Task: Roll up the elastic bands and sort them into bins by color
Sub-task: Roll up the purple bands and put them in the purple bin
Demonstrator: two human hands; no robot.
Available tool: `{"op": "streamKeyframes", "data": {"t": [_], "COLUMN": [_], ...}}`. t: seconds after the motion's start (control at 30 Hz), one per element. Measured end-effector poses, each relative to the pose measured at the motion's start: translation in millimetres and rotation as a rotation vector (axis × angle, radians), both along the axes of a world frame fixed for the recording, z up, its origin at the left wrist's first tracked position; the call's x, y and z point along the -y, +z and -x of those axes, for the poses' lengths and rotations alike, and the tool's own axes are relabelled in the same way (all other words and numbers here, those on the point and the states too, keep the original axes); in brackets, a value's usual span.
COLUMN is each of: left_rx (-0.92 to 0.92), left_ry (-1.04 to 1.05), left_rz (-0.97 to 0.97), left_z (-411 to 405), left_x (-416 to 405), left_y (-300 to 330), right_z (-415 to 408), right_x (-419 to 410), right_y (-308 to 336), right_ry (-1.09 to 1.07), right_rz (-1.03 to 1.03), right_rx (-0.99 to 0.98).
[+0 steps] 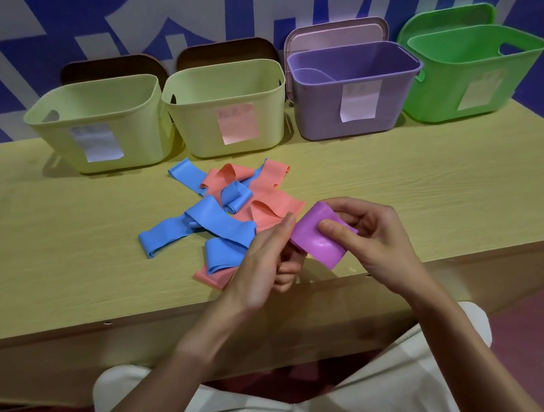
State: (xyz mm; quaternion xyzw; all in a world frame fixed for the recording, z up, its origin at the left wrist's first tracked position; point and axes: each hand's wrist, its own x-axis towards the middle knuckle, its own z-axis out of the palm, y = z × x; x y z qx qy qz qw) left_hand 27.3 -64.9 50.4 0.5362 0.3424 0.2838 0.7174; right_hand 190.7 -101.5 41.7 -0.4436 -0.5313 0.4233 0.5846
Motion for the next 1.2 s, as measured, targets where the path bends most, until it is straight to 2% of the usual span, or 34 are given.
{"op": "streamKeyframes", "data": {"t": [0.13, 0.2, 0.5, 0.67, 0.77, 0.9, 1.03, 1.2], "left_rx": [-0.139, -0.176, 0.081, 0.302, 0.295, 0.208, 0.018, -0.157], "left_ry": [0.081, 0.111, 0.191, 0.061, -0.034, -0.099, -0.055, 0.13], "left_rz": [-0.341, -0.42, -0.108, 0.142, 0.223, 0.232, 0.057, -0.413], "left_z": [-1.6, -3.2, -8.2, -5.2, -3.7, -2.9, -5.7, -5.7], "left_x": [6.6, 7.5, 3.7, 1.2, -2.0, -4.5, -5.5, -2.6], "left_y": [-6.0, -11.6, -9.6, -5.4, -5.2, -4.1, -2.7, -10.4], "right_z": [1.9, 4.7, 5.6, 3.8, 2.4, 0.6, -2.3, -0.8], "right_x": [-0.4, -1.8, -7.0, -11.0, -10.6, -11.0, -11.1, -11.7], "right_y": [3.0, 2.6, 4.1, 9.7, 12.1, 10.0, 4.9, -2.5], "right_ry": [-0.02, -0.041, -0.124, -0.104, -0.066, -0.078, -0.116, -0.167], "right_rz": [0.009, 0.006, -0.009, 0.0, -0.016, -0.031, -0.022, -0.004], "right_rx": [0.011, 0.023, 0.072, 0.086, 0.103, 0.154, 0.138, 0.076]}}
